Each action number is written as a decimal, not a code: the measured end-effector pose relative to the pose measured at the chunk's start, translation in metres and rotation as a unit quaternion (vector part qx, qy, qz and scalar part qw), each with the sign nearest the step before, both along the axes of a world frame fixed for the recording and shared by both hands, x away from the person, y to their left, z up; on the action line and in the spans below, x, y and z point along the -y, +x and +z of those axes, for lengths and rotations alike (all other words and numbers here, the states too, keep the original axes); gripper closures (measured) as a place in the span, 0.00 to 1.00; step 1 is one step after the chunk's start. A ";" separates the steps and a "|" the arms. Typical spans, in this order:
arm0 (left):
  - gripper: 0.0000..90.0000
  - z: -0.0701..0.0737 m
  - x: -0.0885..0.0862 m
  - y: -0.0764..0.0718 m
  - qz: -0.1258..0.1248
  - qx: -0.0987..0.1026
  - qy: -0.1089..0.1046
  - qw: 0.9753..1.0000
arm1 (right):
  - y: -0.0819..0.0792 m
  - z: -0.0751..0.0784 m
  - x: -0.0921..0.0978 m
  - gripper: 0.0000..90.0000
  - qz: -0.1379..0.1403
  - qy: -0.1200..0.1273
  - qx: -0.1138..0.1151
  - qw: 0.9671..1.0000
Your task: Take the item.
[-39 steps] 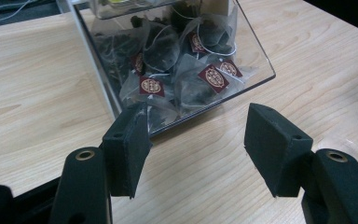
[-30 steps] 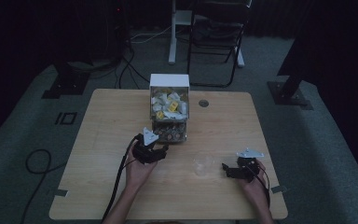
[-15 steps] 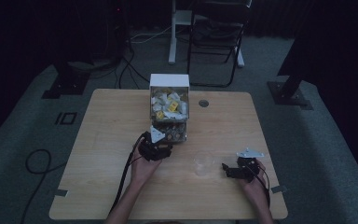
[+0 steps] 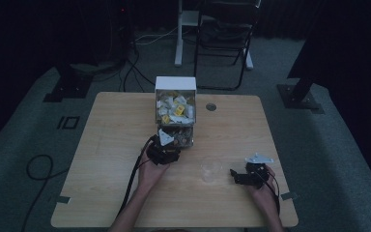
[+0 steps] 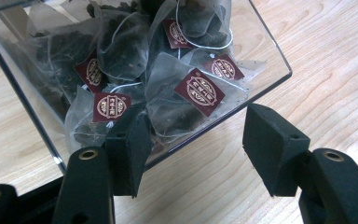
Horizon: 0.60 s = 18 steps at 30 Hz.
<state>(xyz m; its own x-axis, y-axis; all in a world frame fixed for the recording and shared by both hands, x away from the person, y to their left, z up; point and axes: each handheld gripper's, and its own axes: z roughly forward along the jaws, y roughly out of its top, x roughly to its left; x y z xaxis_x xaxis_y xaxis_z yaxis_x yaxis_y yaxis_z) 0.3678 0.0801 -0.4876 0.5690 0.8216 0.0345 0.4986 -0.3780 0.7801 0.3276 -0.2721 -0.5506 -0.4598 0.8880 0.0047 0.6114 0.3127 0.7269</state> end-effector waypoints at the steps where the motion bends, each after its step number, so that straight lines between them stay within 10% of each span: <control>1: 0.48 0.000 0.000 0.000 0.001 -0.001 -0.001 1.000 | 0.000 0.000 0.000 0.14 0.000 0.000 0.000 1.000; 18: 0.51 0.000 -0.005 -0.013 -0.002 0.003 -0.007 1.000 | 0.000 0.000 0.000 0.14 0.000 0.000 0.000 1.000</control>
<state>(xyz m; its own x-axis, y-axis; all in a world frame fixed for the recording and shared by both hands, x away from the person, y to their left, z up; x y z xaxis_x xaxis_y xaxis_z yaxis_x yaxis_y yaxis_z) 0.3550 0.0850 -0.4875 0.5722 0.8197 0.0260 0.4931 -0.3691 0.7878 0.3276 -0.2721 -0.5506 -0.4597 0.8881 0.0049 0.6115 0.3125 0.7269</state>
